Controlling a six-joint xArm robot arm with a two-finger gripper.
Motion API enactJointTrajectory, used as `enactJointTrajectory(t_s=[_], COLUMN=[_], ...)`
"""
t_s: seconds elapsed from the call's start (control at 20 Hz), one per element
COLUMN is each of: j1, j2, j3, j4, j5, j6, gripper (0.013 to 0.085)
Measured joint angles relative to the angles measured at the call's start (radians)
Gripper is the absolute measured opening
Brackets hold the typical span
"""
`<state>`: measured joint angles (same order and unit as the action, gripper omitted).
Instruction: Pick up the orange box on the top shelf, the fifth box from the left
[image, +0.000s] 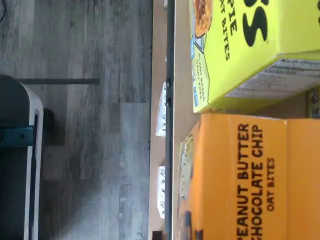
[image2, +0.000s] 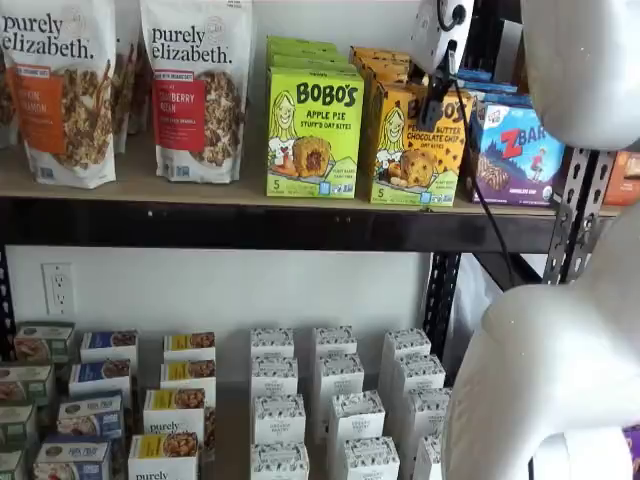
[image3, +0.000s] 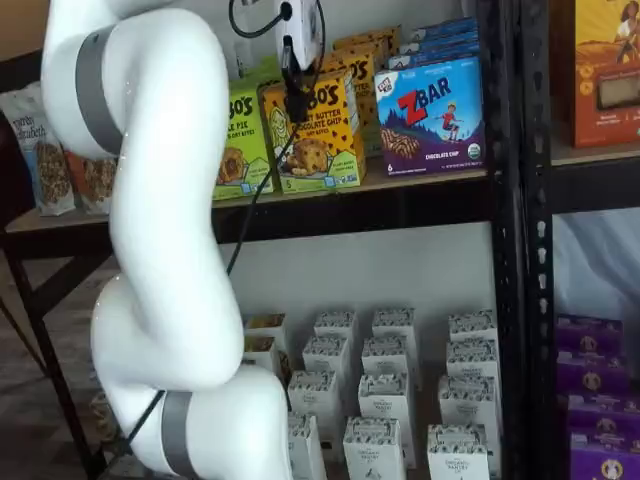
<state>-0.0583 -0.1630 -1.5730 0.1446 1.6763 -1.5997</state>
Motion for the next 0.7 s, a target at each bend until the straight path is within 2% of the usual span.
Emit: enactJointTrajectory(t_s=[0.7], j1=[0.002], j2=[-0.011], j3=[0.015], j4=[0.002], j5=[-0.022], j6=[0.002], gripper=[0.0490])
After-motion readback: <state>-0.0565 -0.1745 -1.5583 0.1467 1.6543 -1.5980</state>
